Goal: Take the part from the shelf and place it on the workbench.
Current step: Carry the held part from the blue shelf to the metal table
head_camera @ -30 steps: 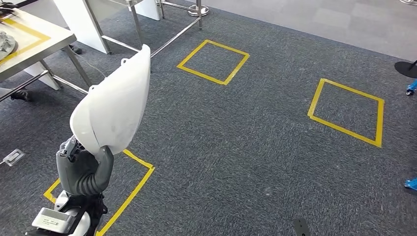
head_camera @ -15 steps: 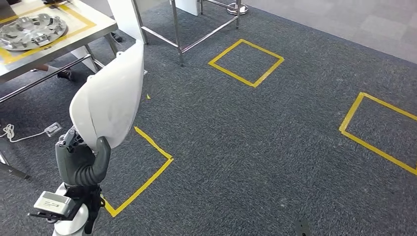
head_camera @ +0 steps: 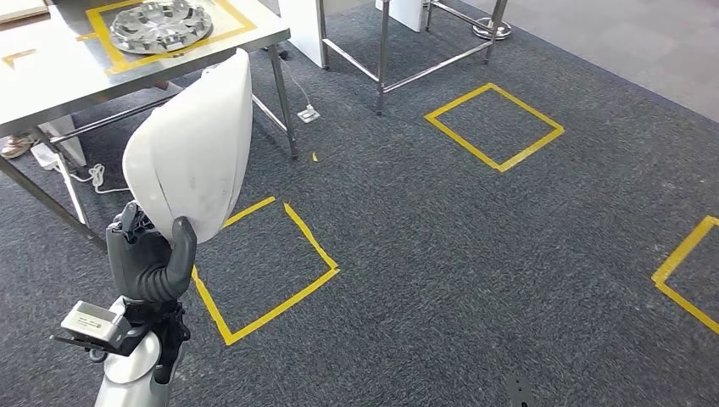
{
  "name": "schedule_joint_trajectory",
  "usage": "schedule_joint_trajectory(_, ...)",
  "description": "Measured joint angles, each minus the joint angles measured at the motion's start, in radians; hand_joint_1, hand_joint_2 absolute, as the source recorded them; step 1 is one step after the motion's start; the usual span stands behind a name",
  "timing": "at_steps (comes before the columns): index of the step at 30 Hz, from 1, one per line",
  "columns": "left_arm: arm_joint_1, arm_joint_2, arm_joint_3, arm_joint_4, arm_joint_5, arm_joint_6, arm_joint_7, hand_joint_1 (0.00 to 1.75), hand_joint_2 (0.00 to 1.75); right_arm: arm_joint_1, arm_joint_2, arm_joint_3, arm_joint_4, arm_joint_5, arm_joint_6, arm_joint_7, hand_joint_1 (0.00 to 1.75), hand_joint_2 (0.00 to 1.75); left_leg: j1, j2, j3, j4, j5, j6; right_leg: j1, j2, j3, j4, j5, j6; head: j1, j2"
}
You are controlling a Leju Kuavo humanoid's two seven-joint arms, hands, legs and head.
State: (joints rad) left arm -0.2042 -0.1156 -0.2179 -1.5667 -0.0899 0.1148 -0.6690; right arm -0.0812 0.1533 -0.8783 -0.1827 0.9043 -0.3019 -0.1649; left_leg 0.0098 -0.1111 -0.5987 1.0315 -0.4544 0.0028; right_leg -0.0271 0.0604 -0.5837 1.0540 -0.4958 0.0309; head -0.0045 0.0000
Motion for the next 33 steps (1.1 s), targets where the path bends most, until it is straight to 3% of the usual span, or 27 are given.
schedule_joint_trajectory(1,-0.002,-0.001,0.000,0.001,-0.004,0.005,0.001,1.75,1.75,0.000,0.000,0.000,0.000,-0.001,-0.001,0.001,0.00,0.00,0.000,-0.011,-0.004,0.000,0.001,-0.007,0.001,0.010,0.008,-0.019,0.000,-0.004,0.000,0.000)
schedule_joint_trajectory(2,-0.004,-0.002,0.000,0.002,-0.009,0.011,0.001,1.75,1.75,0.000,0.001,-0.001,0.000,-0.002,-0.002,0.002,0.00,0.00,0.000,-0.023,-0.007,-0.003,0.004,-0.015,0.003,0.004,0.010,-0.021,-0.002,-0.010,0.000,0.000)
schedule_joint_trajectory(3,-0.005,-0.003,0.001,0.002,-0.012,0.018,0.002,1.75,1.75,0.000,0.002,-0.001,0.000,-0.003,-0.003,0.002,0.00,0.00,0.001,-0.033,-0.010,-0.007,0.008,-0.022,0.003,-0.009,0.011,-0.022,0.001,-0.018,0.000,0.000)
schedule_joint_trajectory(4,-0.005,-0.003,0.001,0.002,-0.014,0.024,0.001,1.75,1.75,-0.001,0.004,-0.001,0.000,-0.003,-0.004,0.001,0.00,0.00,0.000,-0.025,-0.014,-0.006,0.007,-0.028,0.003,-0.021,0.013,-0.025,0.003,-0.026,-0.001,0.000)
schedule_joint_trajectory(6,-0.007,-0.003,0.001,0.002,-0.015,0.037,-0.001,1.75,1.75,-0.001,0.006,-0.002,0.000,-0.003,-0.005,-0.002,0.00,0.00,-0.003,0.030,-0.040,0.045,-0.024,-0.035,0.001,-0.046,0.016,-0.031,0.008,-0.042,-0.006,0.000)
schedule_joint_trajectory(7,-0.008,-0.003,0.001,0.002,-0.015,0.043,-0.002,1.75,1.75,0.000,0.006,-0.002,0.000,-0.003,-0.006,-0.003,0.00,0.00,-0.005,0.067,-0.067,0.102,-0.055,-0.036,0.004,-0.059,0.017,-0.032,0.008,-0.047,-0.009,0.000)
schedule_joint_trajectory(8,-0.009,-0.003,0.001,0.002,-0.016,0.048,-0.004,1.75,1.75,0.002,0.006,-0.003,0.000,-0.002,-0.006,-0.004,0.00,0.00,-0.005,0.090,-0.100,0.172,-0.089,-0.038,0.007,-0.073,0.017,-0.032,0.007,-0.051,-0.011,0.000)
schedule_joint_trajectory(10,-0.007,-0.003,0.000,0.002,-0.022,0.060,-0.007,1.75,1.75,0.006,0.007,-0.006,0.000,-0.003,-0.005,-0.006,0.00,0.00,-0.005,0.104,-0.148,0.276,-0.124,-0.037,0.013,-0.102,0.017,-0.032,0.004,-0.054,-0.011,0.000)
schedule_joint_trajectory(11,-0.006,-0.002,0.000,0.002,-0.026,0.066,-0.008,1.75,1.75,0.006,0.007,-0.008,0.000,-0.003,-0.004,-0.008,0.00,0.00,-0.005,0.106,-0.146,0.276,-0.114,-0.035,0.015,-0.116,0.018,-0.031,0.002,-0.055,-0.011,0.000)
schedule_joint_trajectory(12,-0.005,-0.002,0.000,0.002,-0.030,0.072,-0.009,1.75,1.75,0.005,0.007,-0.009,0.000,-0.004,-0.004,-0.009,0.00,0.00,-0.007,0.112,-0.122,0.233,-0.087,-0.031,0.017,-0.130,0.021,-0.031,0.000,-0.056,-0.011,0.000)
schedule_joint_trajectory(14,-0.006,-0.002,0.000,-0.001,-0.034,0.078,-0.010,1.75,1.75,0.004,0.009,-0.011,0.000,-0.005,-0.003,-0.011,0.00,0.00,-0.017,0.157,-0.042,0.089,-0.029,-0.014,0.023,-0.155,0.029,-0.031,-0.006,-0.053,-0.011,0.000)
schedule_joint_trajectory(16,-0.008,-0.003,0.000,-0.004,-0.036,0.084,-0.010,1.75,1.75,0.004,0.011,-0.014,0.000,-0.006,-0.003,-0.012,0.00,0.00,-0.027,0.195,0.004,0.004,-0.010,0.003,0.027,-0.176,0.034,-0.030,-0.011,-0.046,-0.010,0.000)
schedule_joint_trajectory(17,-0.009,-0.003,0.000,-0.005,-0.036,0.088,-0.010,1.75,1.75,0.004,0.011,-0.015,0.000,-0.008,-0.002,-0.012,0.00,0.00,-0.031,0.195,0.005,-0.003,-0.013,0.008,0.028,-0.188,0.036,-0.031,-0.012,-0.041,-0.010,0.000)
schedule_joint_trajectory(18,-0.009,-0.003,0.000,-0.006,-0.037,0.093,-0.009,1.75,1.75,0.003,0.012,-0.017,0.000,-0.008,-0.002,-0.013,0.00,0.00,-0.030,0.180,0.004,-0.006,-0.009,0.012,0.029,-0.201,0.039,-0.032,-0.013,-0.036,-0.010,0.000)
schedule_joint_trajectory(19,-0.009,-0.003,0.001,-0.008,-0.037,0.098,-0.008,1.75,1.75,0.001,0.012,-0.017,0.000,-0.009,-0.002,-0.014,0.00,0.00,-0.028,0.166,0.005,-0.010,-0.005,0.016,0.027,-0.198,0.040,-0.031,-0.016,-0.030,-0.010,0.000)
schedule_joint_trajectory(21,-0.012,-0.003,0.000,-0.010,-0.039,0.105,-0.005,1.75,1.75,-0.001,0.013,-0.018,0.000,-0.009,-0.002,-0.016,0.00,0.00,-0.019,0.140,0.007,-0.020,0.003,0.026,0.022,-0.145,0.026,0.007,-0.044,-0.017,-0.008,0.000)
schedule_joint_trajectory(23,-0.014,-0.005,-0.001,-0.011,-0.041,0.112,-0.003,1.75,1.75,0.001,0.014,-0.018,0.000,-0.007,-0.002,-0.015,0.00,0.00,-0.014,0.113,0.005,-0.022,0.007,0.031,0.017,-0.080,-0.030,0.124,-0.105,-0.006,-0.005,0.000)
schedule_joint_trajectory(25,-0.011,-0.005,-0.003,-0.011,-0.048,0.122,0.001,1.75,1.75,0.005,0.014,-0.018,0.000,-0.007,-0.003,-0.013,0.00,0.00,-0.013,0.082,0.002,-0.019,0.008,0.033,0.016,-0.065,-0.091,0.238,-0.142,-0.002,-0.004,0.000)
schedule_joint_trajectory(26,-0.009,-0.005,-0.003,-0.011,-0.052,0.127,0.004,1.75,1.75,0.007,0.014,-0.018,0.000,-0.007,-0.003,-0.014,0.00,0.00,-0.012,0.066,0.001,-0.017,0.008,0.032,0.015,-0.064,-0.101,0.250,-0.133,-0.001,-0.003,0.000)
schedule_joint_trajectory(28,-0.007,-0.005,-0.004,-0.011,-0.056,0.134,0.008,1.75,1.75,0.007,0.014,-0.019,0.000,-0.007,-0.002,-0.016,0.00,0.00,-0.009,0.034,0.000,-0.009,0.007,0.027,0.011,-0.051,-0.060,0.152,-0.062,-0.001,-0.003,0.000)
schedule_joint_trajectory(30,-0.007,-0.005,-0.006,-0.011,-0.057,0.136,0.008,1.75,1.75,0.007,0.014,-0.019,0.000,-0.007,-0.002,-0.018,0.00,0.00,-0.008,0.007,-0.005,0.000,0.005,0.017,0.005,-0.005,-0.002,0.025,-0.013,-0.002,-0.003,0.000)
schedule_joint_trajectory(32,-0.007,-0.005,-0.009,-0.011,-0.057,0.140,0.009,1.75,1.75,0.006,0.014,-0.019,0.000,-0.008,-0.001,-0.022,0.00,0.00,-0.007,-0.017,-0.013,0.001,0.008,0.002,0.004,0.018,0.016,-0.019,-0.011,-0.008,-0.003,0.000)
schedule_joint_trajectory(33,-0.007,-0.004,-0.010,-0.011,-0.057,0.144,0.009,1.75,1.75,0.006,0.014,-0.019,0.000,-0.009,0.000,-0.026,0.00,0.00,-0.006,-0.030,-0.017,-0.001,0.012,-0.006,0.006,0.009,0.018,-0.023,-0.008,-0.013,-0.003,0.000)
